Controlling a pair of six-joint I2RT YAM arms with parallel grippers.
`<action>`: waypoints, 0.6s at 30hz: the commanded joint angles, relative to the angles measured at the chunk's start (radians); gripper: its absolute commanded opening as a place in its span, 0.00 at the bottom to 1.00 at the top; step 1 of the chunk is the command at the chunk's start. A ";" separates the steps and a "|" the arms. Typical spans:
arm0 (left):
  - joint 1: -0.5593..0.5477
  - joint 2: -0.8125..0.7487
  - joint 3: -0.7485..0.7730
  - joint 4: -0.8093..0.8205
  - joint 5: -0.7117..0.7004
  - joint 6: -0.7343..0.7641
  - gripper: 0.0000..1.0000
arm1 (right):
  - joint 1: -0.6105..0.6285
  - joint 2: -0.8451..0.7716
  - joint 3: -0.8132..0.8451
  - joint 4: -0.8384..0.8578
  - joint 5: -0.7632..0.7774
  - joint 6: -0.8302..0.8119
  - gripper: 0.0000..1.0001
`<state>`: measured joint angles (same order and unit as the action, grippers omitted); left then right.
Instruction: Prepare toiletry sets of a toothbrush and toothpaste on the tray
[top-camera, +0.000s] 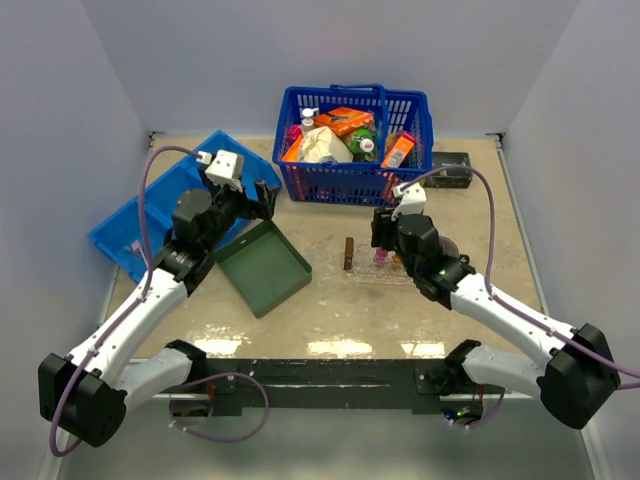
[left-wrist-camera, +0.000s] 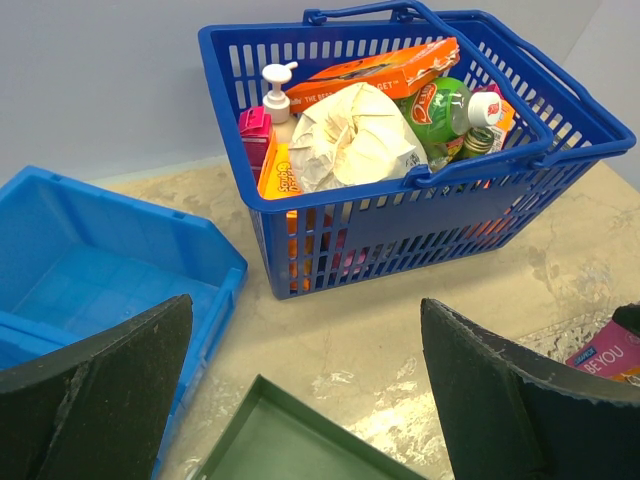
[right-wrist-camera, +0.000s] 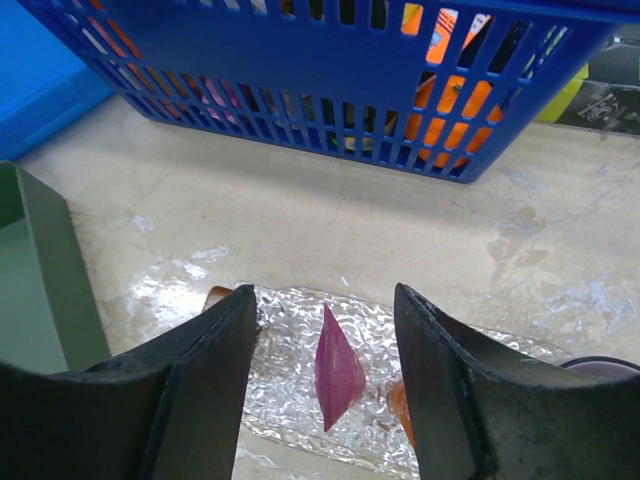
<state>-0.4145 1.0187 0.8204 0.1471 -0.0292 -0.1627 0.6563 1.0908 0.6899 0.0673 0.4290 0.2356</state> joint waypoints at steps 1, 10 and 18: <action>0.005 0.000 0.019 0.022 0.011 0.003 1.00 | 0.005 -0.012 0.071 0.011 -0.048 0.027 0.64; 0.005 0.015 0.066 -0.040 -0.075 -0.087 1.00 | -0.006 -0.005 0.112 0.034 -0.117 0.076 0.78; 0.190 -0.011 0.089 -0.320 0.022 -0.297 1.00 | -0.211 -0.023 0.099 0.072 -0.364 0.179 0.78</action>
<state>-0.3611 1.0443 0.8776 -0.0265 -0.0784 -0.3138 0.5594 1.0927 0.7593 0.0788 0.2253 0.3298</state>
